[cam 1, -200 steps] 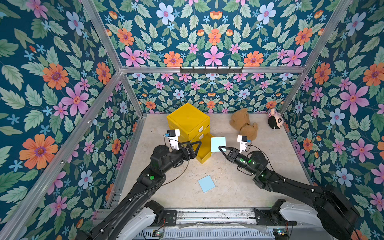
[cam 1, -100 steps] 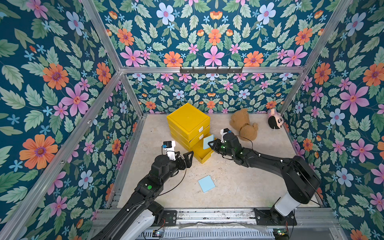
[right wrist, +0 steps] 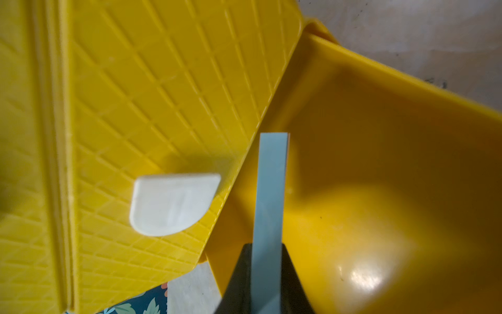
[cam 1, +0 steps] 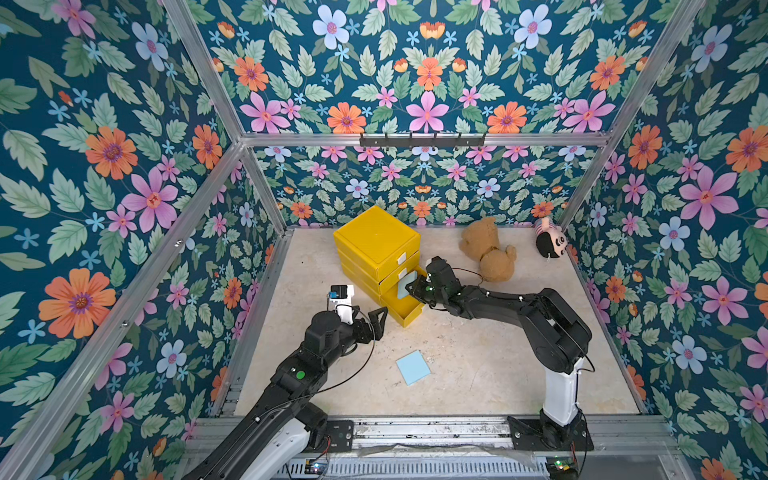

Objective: Please put the sticky notes in the drawer by color
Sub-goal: Place the sticky notes in the drawer.

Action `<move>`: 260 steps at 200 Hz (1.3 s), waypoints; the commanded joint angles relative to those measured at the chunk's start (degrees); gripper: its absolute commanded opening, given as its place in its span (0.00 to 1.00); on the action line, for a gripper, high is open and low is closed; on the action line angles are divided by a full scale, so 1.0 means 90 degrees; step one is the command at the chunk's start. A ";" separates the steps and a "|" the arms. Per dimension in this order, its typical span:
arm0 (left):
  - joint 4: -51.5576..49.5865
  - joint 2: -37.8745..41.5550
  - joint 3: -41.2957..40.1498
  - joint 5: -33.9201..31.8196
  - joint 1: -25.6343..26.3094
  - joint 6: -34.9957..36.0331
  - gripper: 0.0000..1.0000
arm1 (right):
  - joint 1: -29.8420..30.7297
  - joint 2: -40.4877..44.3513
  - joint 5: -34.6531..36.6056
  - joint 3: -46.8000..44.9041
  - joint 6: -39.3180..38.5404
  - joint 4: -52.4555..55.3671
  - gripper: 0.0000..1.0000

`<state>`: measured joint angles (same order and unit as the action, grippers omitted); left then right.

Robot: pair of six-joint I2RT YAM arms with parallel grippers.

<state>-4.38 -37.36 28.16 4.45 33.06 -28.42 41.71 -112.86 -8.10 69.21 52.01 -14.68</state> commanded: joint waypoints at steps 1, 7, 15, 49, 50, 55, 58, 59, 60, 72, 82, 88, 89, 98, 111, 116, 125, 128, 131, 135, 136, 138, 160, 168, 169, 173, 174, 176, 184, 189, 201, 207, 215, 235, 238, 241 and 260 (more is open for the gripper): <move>-0.0030 0.0011 0.0060 -0.0032 -0.0001 0.0079 1.00 | -0.0035 0.0044 0.0055 0.0036 -0.0167 0.0008 0.22; -0.0031 0.0015 0.0069 -0.0034 -0.0001 0.0076 1.00 | -0.0043 0.0091 0.0109 0.0019 -0.0197 0.0029 0.26; -0.0031 0.0012 0.0064 -0.0042 -0.0001 0.0078 1.00 | -0.0037 0.0184 0.0159 -0.0002 -0.0254 0.0073 0.30; -0.0031 -0.0038 0.0110 -0.0019 -0.0001 0.0084 1.00 | -0.0034 0.0838 0.0472 -0.0376 -0.0439 0.0098 0.42; -0.0031 -0.0043 0.0112 -0.0013 -0.0001 0.0083 1.00 | -0.0034 0.0869 0.0486 -0.0405 -0.0453 0.0098 0.42; -0.0031 -0.0062 0.0120 -0.0007 -0.0001 0.0090 1.00 | -0.0033 0.1015 0.0533 -0.0501 -0.0474 0.0080 0.43; -0.0031 -0.0076 0.0122 -0.0012 -0.0001 0.0084 1.00 | -0.0032 0.1093 0.0565 -0.0601 -0.0483 0.0055 0.43; -0.0031 -0.0077 0.0127 -0.0014 -0.0001 0.0083 1.00 | -0.0034 0.1133 0.0576 -0.0630 -0.0489 0.0052 0.43; -0.0031 -0.0077 0.0130 -0.0005 -0.0001 0.0083 1.00 | -0.0025 0.1153 0.0586 -0.0659 -0.0492 0.0041 0.43; -0.0031 -0.0130 0.0151 0.0013 -0.0001 0.0083 0.99 | -0.0001 0.1559 0.0731 -0.1052 -0.0522 -0.0022 0.47; -0.0026 -0.0173 0.0170 0.0044 -0.0001 0.0094 1.00 | 0.0047 0.1915 0.0924 -0.1402 -0.0593 -0.0022 0.48; -0.0014 -0.0189 0.0181 0.0057 -0.0001 0.0097 1.00 | 0.0101 0.2241 0.1085 -0.1596 -0.0652 0.0053 0.52; -0.0013 -0.0191 0.0181 0.0065 -0.0001 0.0099 1.00 | 0.0111 0.2283 0.1114 -0.1630 -0.0657 0.0061 0.52; 0.0001 -0.0222 0.0201 0.0086 -0.0001 0.0098 1.00 | 0.0220 0.2628 0.1408 -0.1904 -0.0766 0.0238 0.57; 0.0027 -0.0261 0.0220 0.0098 -0.0001 0.0089 1.00 | 0.0576 0.3093 0.2062 -0.2239 -0.0948 0.0533 0.66; 0.0045 -0.0281 0.0220 0.0091 -0.0001 0.0087 1.00 | 0.0744 0.3236 0.2331 -0.2338 -0.1020 0.0667 0.70; 0.0079 -0.0305 0.0230 0.0060 -0.0001 0.0072 0.99 | 0.1087 0.3471 0.2803 -0.2478 -0.1134 0.0938 0.81; 0.0077 -0.0315 0.0239 0.0046 -0.0001 0.0080 1.00 | 0.1195 0.3522 0.2948 -0.2518 -0.1184 0.1021 0.85; 0.0068 -0.0325 0.0247 0.0036 0.0000 0.0077 0.99 | 0.1329 0.3584 0.3078 -0.2565 -0.1226 0.1086 0.88; 0.0066 -0.0338 0.0259 0.0020 -0.0001 0.0082 1.00 | 0.1497 0.3649 0.3233 -0.2628 -0.1267 0.1169 0.91; 0.0066 -0.0344 0.0259 0.0017 -0.0006 0.0082 1.00 | 0.1536 0.3666 0.3292 -0.2644 -0.1272 0.1185 0.92; 0.0067 -0.0349 0.0267 0.0010 -0.0003 0.0082 1.00 | 0.1622 0.3698 0.3387 -0.2674 -0.1283 0.1224 0.93; 0.0077 -0.0416 0.0307 -0.0069 -0.0001 0.0094 1.00 | 0.2556 0.3781 0.4217 -0.2915 -0.1417 0.1551 0.98; 0.0086 -0.0419 0.0309 -0.0109 -0.0004 0.0085 1.00 | 0.2877 0.3671 0.4506 -0.2906 -0.1516 0.1667 0.99; 0.0086 -0.0419 0.0308 -0.0121 -0.0003 0.0084 1.00 | 0.2920 0.3652 0.4539 -0.2896 -0.1523 0.1683 0.99; 0.0078 -0.0428 0.0317 -0.0166 -0.0001 0.0075 1.00 | 0.3073 0.3568 0.4661 -0.2849 -0.1555 0.1781 0.99; 0.0077 -0.0428 0.0317 -0.0179 -0.0001 0.0079 1.00 | 0.3111 0.3547 0.4684 -0.2838 -0.1557 0.1808 0.99; 0.0070 -0.0428 0.0318 -0.0208 -0.0001 0.0069 1.00 | 0.3176 0.3495 0.4732 -0.2807 -0.1572 0.1856 0.99; 0.0041 -0.0428 0.0328 -0.0302 -0.0001 0.0046 1.00 | 0.3432 0.3265 0.4874 -0.2665 -0.1636 0.2064 0.99; 0.0019 -0.0426 0.0337 -0.0366 -0.0001 0.0040 1.00 | 0.3585 0.3100 0.4968 -0.2540 -0.1638 0.2195 0.99; -0.0011 -0.0423 0.0364 -0.0392 -0.0004 0.0039 1.00 | 0.3887 0.2700 0.5175 -0.2226 -0.1658 0.2477 0.99; -0.0018 -0.0428 0.0374 -0.0381 -0.0001 0.0034 1.00 | 0.4003 0.2503 0.5221 -0.2095 -0.1677 0.2572 0.99; -0.0039 -0.0438 0.0385 -0.0382 -0.0001 0.0030 1.00 | 0.4138 0.2257 0.5216 -0.1890 -0.1716 0.2630 0.99; -0.0094 -0.0419 0.0395 -0.0386 -0.0002 0.0005 1.00 | 0.4318 0.1685 0.4995 -0.1647 -0.1724 0.2536 0.99; -0.0106 -0.0410 0.0396 -0.0384 -0.0001 0.0004 1.00 | 0.4338 0.1638 0.4939 -0.1632 -0.1733 0.2485 0.99; -0.0117 -0.0401 0.0395 -0.0391 -0.0001 0.0004 1.00 | 0.4348 0.1592 0.4896 -0.1626 -0.1735 0.2439 0.99; -0.0184 -0.0342 0.0396 -0.0425 -0.0002 0.0016 1.00 | 0.4369 0.1386 0.4672 -0.1597 -0.1716 0.2345 0.99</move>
<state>-4.97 -40.95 31.38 1.45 33.06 -28.42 80.71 -98.61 34.76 54.22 37.19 6.31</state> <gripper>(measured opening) 0.997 0.994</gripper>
